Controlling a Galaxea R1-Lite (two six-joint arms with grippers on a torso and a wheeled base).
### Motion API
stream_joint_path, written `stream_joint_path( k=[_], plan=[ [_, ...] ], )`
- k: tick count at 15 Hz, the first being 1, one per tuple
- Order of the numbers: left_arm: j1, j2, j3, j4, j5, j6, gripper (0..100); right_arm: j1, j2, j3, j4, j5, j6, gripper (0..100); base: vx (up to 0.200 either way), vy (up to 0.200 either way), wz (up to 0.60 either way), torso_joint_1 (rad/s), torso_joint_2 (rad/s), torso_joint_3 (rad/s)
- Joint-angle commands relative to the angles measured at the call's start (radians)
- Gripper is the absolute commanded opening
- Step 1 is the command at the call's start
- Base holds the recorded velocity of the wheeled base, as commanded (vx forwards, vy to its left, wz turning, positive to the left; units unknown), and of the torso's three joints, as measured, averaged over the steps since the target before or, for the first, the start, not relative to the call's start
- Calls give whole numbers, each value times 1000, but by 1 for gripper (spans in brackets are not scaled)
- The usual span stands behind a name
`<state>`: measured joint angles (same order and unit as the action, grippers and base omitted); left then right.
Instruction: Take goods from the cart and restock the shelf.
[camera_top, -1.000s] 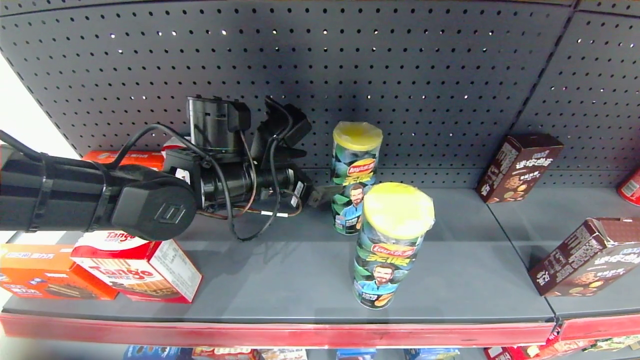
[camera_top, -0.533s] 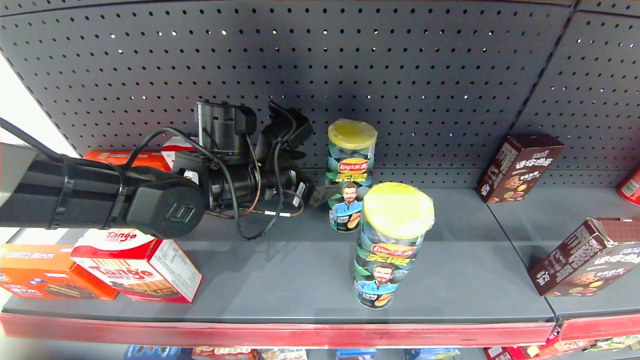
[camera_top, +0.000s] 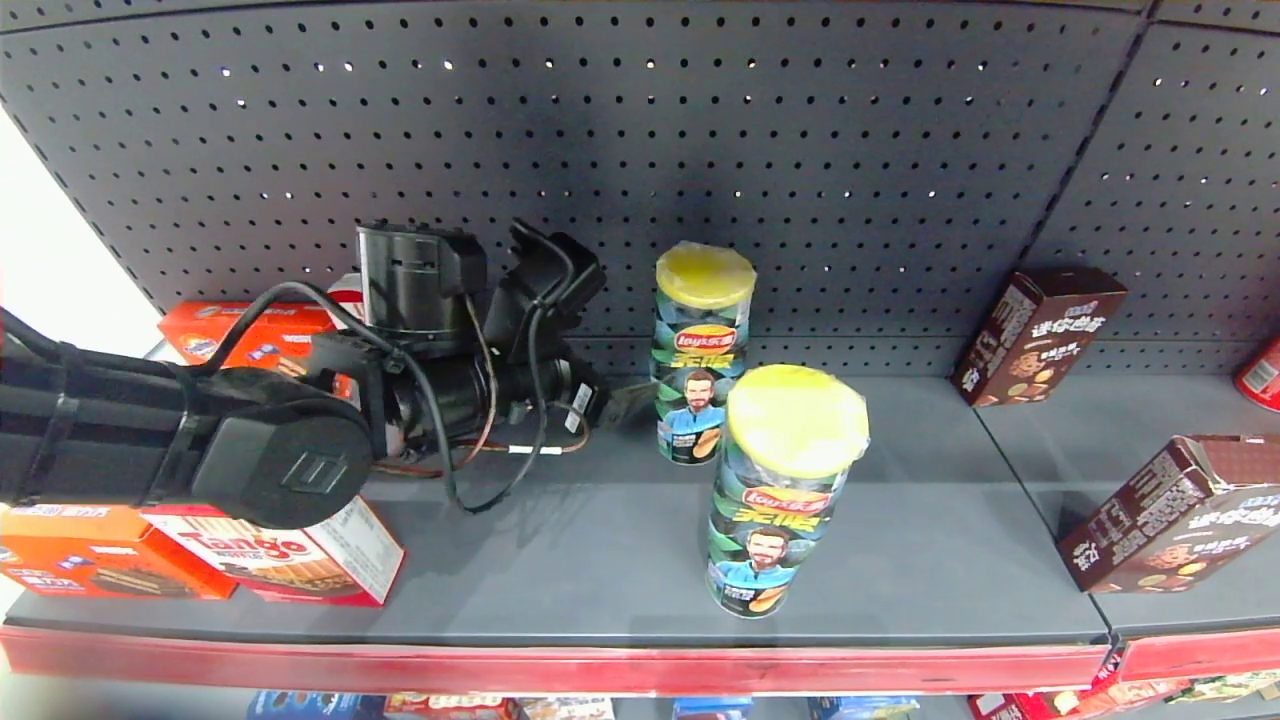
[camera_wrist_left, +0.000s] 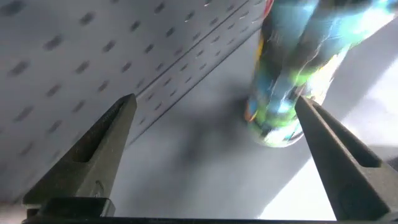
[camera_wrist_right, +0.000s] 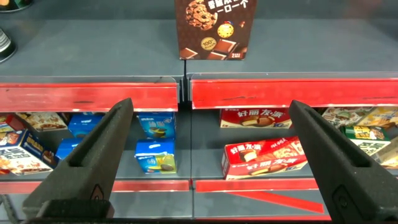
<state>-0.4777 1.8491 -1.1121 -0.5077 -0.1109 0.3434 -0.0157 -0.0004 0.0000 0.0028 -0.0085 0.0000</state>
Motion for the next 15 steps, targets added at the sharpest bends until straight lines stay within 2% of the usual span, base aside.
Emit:
stream_joint_path(
  k=[1,2,4,6,7,10,11,15],
  plan=[
    [-10,-65,81,-34,49,2,100,0,0,0,0,1,0,100,0,0,0,0,0,0],
    [-9,-68,123,-68,85,5,100,0,0,0,0,1,0,100,0,0,0,0,0,0],
    [-9,-62,130,-84,114,11,100,0,0,0,0,-1,0,100,0,0,0,0,0,0],
    [1,-15,110,-88,131,55,100,0,0,0,0,1,0,100,0,0,0,0,0,0],
    [2,2,101,-91,132,62,100,0,0,0,0,-1,0,100,0,0,0,0,0,0],
    [4,76,44,-126,155,63,100,0,0,0,0,-1,0,100,0,0,0,0,0,0],
    [-7,120,-6,-147,178,62,100,0,0,0,0,-1,0,100,0,0,0,0,0,0],
    [-32,127,-25,-146,177,63,100,0,0,0,0,1,0,100,0,0,0,0,0,0]
  ],
)
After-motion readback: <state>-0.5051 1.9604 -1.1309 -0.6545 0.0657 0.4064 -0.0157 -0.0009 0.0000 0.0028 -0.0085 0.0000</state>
